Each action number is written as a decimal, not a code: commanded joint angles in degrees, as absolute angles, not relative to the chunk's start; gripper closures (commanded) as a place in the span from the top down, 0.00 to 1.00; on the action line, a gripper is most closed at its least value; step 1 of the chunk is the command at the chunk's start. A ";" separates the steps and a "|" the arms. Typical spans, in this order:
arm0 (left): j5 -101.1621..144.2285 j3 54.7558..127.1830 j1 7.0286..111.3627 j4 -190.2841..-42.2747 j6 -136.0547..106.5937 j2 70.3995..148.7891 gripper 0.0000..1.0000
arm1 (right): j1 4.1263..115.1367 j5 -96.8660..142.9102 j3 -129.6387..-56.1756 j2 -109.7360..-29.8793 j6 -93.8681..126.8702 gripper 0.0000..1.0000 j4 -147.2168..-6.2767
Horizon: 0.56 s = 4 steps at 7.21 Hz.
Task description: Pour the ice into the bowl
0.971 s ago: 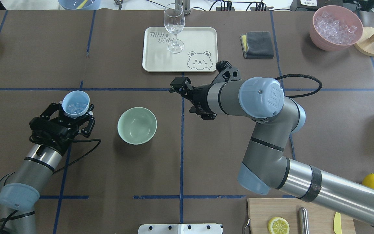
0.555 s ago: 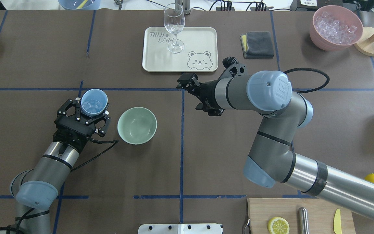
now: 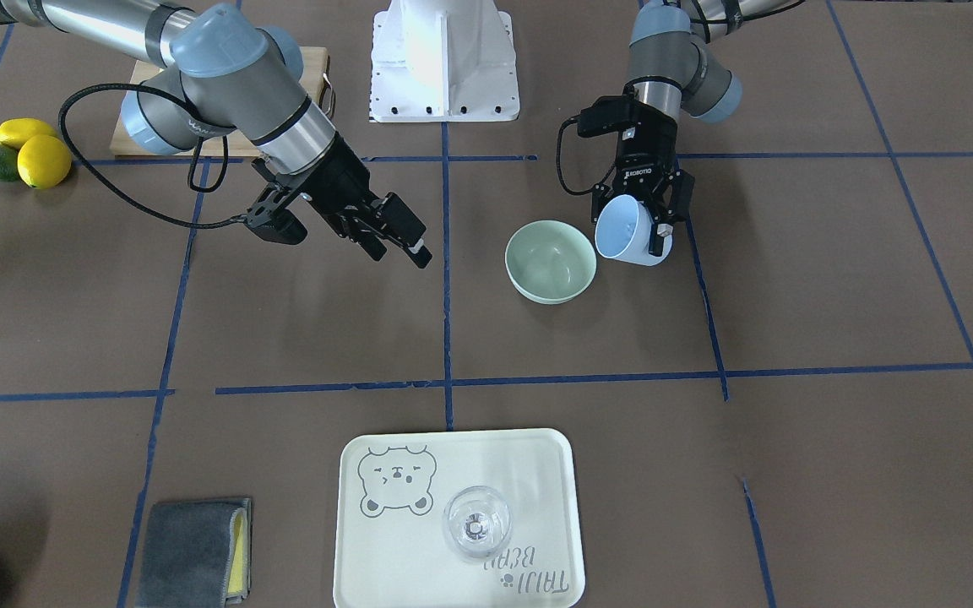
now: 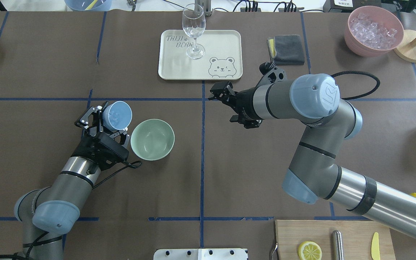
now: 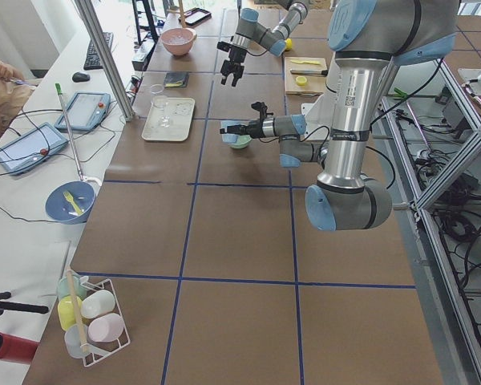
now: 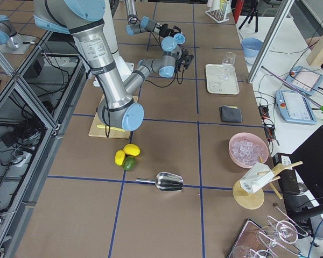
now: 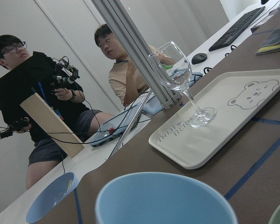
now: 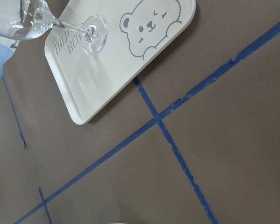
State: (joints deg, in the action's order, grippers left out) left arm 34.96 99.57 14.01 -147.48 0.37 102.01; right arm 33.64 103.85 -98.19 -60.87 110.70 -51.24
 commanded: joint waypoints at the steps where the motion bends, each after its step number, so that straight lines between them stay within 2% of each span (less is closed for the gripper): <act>1: 35.16 100.63 13.54 -132.02 6.15 105.45 0.00 | 33.93 103.89 -98.44 -61.26 110.30 1.00 -51.24; 2: 35.24 100.72 13.54 -124.53 8.85 107.12 0.00 | 34.10 103.97 -98.44 -61.26 110.30 1.00 -51.33; 4: 35.33 101.42 13.54 -120.85 20.08 107.67 0.00 | 34.19 103.97 -98.44 -61.43 110.30 1.00 -51.33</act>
